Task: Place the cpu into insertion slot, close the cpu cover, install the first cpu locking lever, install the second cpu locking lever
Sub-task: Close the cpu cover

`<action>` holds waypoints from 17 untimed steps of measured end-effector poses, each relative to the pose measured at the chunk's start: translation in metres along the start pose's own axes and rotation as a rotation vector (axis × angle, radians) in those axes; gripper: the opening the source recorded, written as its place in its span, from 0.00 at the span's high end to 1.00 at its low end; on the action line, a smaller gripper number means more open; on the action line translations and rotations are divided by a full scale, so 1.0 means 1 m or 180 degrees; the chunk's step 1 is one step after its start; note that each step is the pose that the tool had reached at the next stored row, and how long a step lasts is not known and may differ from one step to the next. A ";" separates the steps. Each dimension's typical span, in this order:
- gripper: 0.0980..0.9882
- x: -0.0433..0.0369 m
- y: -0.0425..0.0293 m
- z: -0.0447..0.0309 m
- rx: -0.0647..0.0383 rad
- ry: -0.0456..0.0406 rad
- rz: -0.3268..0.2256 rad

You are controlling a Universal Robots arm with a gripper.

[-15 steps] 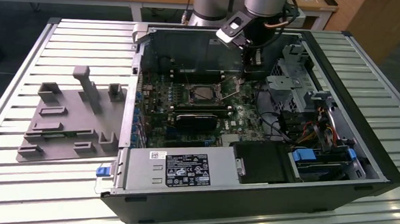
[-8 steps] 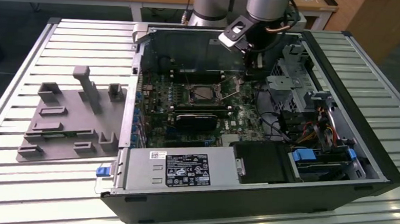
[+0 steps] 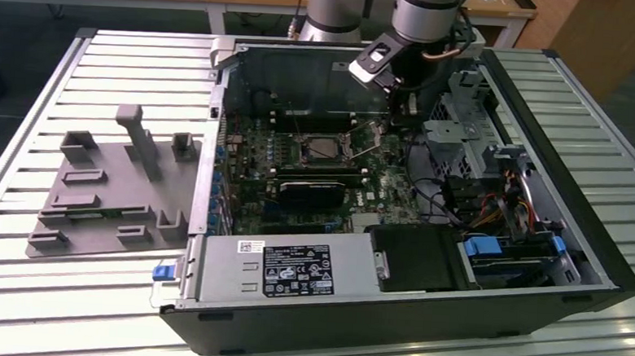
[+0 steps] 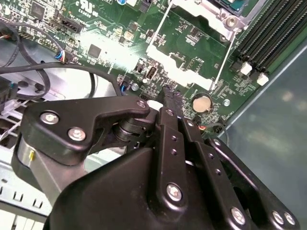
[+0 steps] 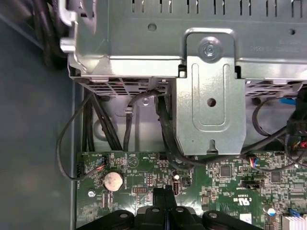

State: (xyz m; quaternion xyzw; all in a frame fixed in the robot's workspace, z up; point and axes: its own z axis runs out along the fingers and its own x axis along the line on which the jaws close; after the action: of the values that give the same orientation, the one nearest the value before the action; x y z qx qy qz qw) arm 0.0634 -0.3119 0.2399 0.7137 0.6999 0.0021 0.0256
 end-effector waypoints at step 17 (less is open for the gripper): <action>1.00 0.0004 0.0005 0.0064 0.0160 -0.0003 -0.0006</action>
State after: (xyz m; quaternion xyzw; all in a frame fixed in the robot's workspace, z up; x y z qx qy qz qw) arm 0.0642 -0.3117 0.2335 0.7135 0.7004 -0.0159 0.0081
